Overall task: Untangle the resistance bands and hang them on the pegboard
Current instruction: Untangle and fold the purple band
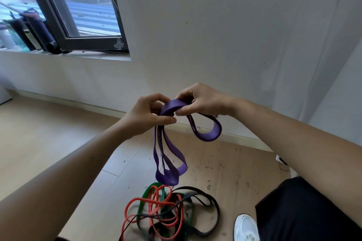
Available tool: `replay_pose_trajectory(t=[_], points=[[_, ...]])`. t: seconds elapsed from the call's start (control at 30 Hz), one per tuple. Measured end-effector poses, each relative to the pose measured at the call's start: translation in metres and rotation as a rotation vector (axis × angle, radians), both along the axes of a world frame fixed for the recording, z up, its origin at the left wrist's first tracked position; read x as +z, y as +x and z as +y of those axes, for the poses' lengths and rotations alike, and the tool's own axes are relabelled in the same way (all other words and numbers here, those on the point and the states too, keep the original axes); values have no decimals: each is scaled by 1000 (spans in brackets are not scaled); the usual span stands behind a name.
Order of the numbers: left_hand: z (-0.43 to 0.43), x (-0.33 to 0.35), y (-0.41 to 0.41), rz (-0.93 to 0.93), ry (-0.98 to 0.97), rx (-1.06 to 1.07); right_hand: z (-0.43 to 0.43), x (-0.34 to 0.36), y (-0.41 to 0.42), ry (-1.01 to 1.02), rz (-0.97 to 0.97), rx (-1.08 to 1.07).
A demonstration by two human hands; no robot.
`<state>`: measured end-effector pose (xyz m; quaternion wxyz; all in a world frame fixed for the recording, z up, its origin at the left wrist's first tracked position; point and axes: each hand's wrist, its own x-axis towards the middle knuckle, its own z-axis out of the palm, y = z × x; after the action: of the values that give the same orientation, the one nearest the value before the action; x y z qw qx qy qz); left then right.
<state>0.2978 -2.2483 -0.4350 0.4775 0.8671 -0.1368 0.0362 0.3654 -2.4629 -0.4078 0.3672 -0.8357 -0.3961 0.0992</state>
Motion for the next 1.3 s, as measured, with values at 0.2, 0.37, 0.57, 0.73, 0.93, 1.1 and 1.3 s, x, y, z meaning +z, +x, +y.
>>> replay_pose_trajectory(t=[0.2, 0.37, 0.57, 0.73, 0.93, 1.1, 1.3], points=[[1, -14, 1, -2, 18, -17, -10, 16, 3, 131, 0, -19], [12, -5, 6, -46, 196, -57, -19, 19, 5, 143, -11, -18], [23, 1, 6, 6, 250, -64, -24, 15, 7, 83, -34, -36], [18, -9, 4, 5, 228, -37, -22, 12, 5, 152, 40, -48], [-2, -25, 1, 78, 31, -36, -11, 6, -1, 349, 144, -47], [-18, -29, 2, 136, -168, -28, -17, 15, -1, 524, 219, -81], [-20, -9, 6, 119, -504, 75, -59, 11, 26, 503, 265, -212]])
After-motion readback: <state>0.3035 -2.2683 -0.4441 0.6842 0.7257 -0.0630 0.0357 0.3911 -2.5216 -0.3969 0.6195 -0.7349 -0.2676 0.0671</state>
